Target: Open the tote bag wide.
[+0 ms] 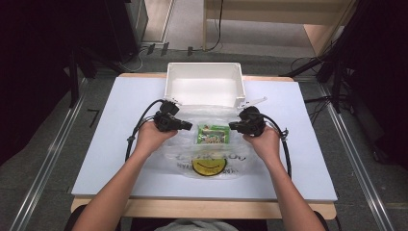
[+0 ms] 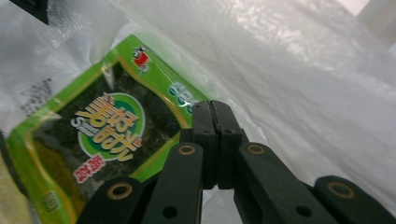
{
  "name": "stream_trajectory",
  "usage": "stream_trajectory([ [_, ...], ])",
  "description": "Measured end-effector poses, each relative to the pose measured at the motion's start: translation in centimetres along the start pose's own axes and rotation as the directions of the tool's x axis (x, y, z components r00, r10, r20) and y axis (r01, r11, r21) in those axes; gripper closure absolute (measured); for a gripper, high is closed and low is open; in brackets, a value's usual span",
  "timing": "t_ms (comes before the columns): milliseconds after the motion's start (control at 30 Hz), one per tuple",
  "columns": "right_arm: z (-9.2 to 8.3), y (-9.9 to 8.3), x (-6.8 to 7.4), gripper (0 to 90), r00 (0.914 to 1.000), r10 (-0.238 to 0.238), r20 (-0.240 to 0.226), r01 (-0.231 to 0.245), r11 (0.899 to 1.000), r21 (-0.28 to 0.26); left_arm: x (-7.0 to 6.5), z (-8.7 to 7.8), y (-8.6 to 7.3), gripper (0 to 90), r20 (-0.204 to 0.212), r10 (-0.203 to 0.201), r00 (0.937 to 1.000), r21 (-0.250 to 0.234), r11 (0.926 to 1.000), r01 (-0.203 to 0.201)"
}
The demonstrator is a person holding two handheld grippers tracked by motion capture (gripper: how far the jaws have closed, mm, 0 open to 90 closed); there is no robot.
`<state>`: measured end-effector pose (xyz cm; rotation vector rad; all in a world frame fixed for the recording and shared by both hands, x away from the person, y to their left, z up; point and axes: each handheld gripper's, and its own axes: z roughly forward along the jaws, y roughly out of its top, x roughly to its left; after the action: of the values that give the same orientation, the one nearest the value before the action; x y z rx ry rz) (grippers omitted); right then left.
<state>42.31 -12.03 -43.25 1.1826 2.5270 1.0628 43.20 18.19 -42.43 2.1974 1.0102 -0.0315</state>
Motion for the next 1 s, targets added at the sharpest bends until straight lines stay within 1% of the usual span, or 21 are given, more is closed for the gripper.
stream_trajectory([
  [33,0.1,-0.1,0.0,90.0,1.0,0.005,0.005,-0.005,1.0,0.009,0.0,0.1,-0.1,88.5,-0.007,-0.001,1.0,0.006,1.0,0.001],
  [67,0.2,-0.3,0.0,90.0,0.9997,0.003,0.026,-0.003,1.0,0.014,0.2,0.1,-0.4,88.5,-0.01,-0.006,0.9999,0.005,1.0,0.006],
  [200,0.5,-1.0,-0.3,90.0,0.9994,0.016,0.032,-0.016,1.0,0.022,0.6,0.1,-0.8,88.4,-0.022,-0.013,0.9997,0.021,0.9997,0.014],
  [233,0.6,-1.5,-0.6,90.0,0.9986,0.023,0.048,-0.025,0.999,0.035,0.8,0.2,-1.0,88.4,-0.037,-0.019,0.9991,0.026,0.9995,0.02],
  [267,0.6,-1.5,-0.6,90.0,0.9986,0.023,0.048,-0.025,0.999,0.035,0.8,0.2,-1.0,88.2,-0.037,-0.019,0.9991,0.026,0.9995,0.02],
  [300,0.6,-1.8,-0.7,90.0,0.9968,0.02,0.078,-0.024,0.998,0.056,1.2,0.3,-1.2,88.2,-0.042,-0.027,0.9988,0.035,0.999,0.028],
  [333,0.5,-2.0,-0.8,90.0,0.9962,0.015,0.086,-0.02,0.998,0.056,1.4,0.4,-1.3,88.2,-0.045,-0.032,0.9985,0.037,0.9988,0.033],
  [433,0.3,-2.5,-1.1,90.0,0.995,0.035,0.094,-0.04,0.998,0.054,1.9,0.5,-1.7,88.4,-0.054,-0.055,0.997,0.028,0.998,0.056],
  [467,0.3,-2.5,-1.1,90.0,0.995,0.035,0.094,-0.04,0.998,0.054,1.9,0.5,-1.7,88.4,-0.054,-0.055,0.997,0.028,0.998,0.056],
  [500,0.2,-2.8,-1.4,90.0,0.9932,0.036,0.111,-0.042,0.998,0.053,2.2,0.6,-1.9,88.5,-0.07,-0.058,0.9959,0.031,0.9977,0.061],
  [533,0.2,-2.9,-1.6,90.0,0.9924,0.04,0.117,-0.047,0.997,0.053,2.2,0.6,-1.9,88.5,-0.07,-0.058,0.9959,0.031,0.9977,0.061],
  [567,0.2,-3.0,-1.7,90.0,0.9919,0.044,0.119,-0.05,0.997,0.05,2.5,0.8,-2.1,88.5,-0.083,-0.068,0.9942,0.031,0.997,0.071],
  [633,0.2,-3.1,-1.9,90.0,0.9915,0.048,0.121,-0.055,0.997,0.054,2.7,0.8,-2.2,88.6,-0.093,-0.067,0.9934,0.035,0.9969,0.071],
  [667,0.2,-3.2,-2.0,90.0,0.9907,0.054,0.125,-0.061,0.997,0.056,2.8,0.9,-2.3,88.6,-0.109,-0.07,0.9916,0.033,0.9967,0.074],
  [733,0.1,-3.4,-2.6,90.0,0.989,0.069,0.131,-0.077,0.996,0.055,3.0,0.8,-2.4,89.0,-0.119,-0.069,0.9905,0.034,0.9967,0.073],
  [767,0.1,-3.5,-2.8,90.0,0.988,0.077,0.134,-0.085,0.995,0.05,3.2,0.7,-2.4,89.1,-0.124,-0.081,0.9889,0.029,0.9959,0.085],
  [800,0.0,-3.6,-3.0,90.0,0.987,0.085,0.136,-0.093,0.994,0.053,3.2,0.7,-2.4,89.5,-0.124,-0.081,0.9889,0.029,0.9959,0.085],
  [833,-0.1,-3.7,-3.2,90.0,0.9861,0.091,0.139,-0.099,0.994,0.054,3.3,0.4,-2.6,90.0,-0.152,-0.081,0.9851,0.025,0.996,0.085],
  [867,-0.2,-3.8,-3.5,90.0,0.9853,0.094,0.142,-0.103,0.993,0.054,3.5,0.3,-2.7,90.0,-0.162,-0.085,0.9831,0.022,0.9957,0.09],
  [933,-0.3,-3.9,-3.7,90.0,0.9841,0.1,0.147,-0.11,0.992,0.058,3.7,0.2,-2.8,90.0,-0.163,-0.094,0.9821,0.017,0.995,0.098],
  [1000,-0.5,-4.1,-4.1,90.0,0.9817,0.113,0.153,-0.123,0.991,0.057,4.0,-0.2,-3.0,90.0,-0.179,-0.106,0.9781,0.013,0.9939,0.11],
])
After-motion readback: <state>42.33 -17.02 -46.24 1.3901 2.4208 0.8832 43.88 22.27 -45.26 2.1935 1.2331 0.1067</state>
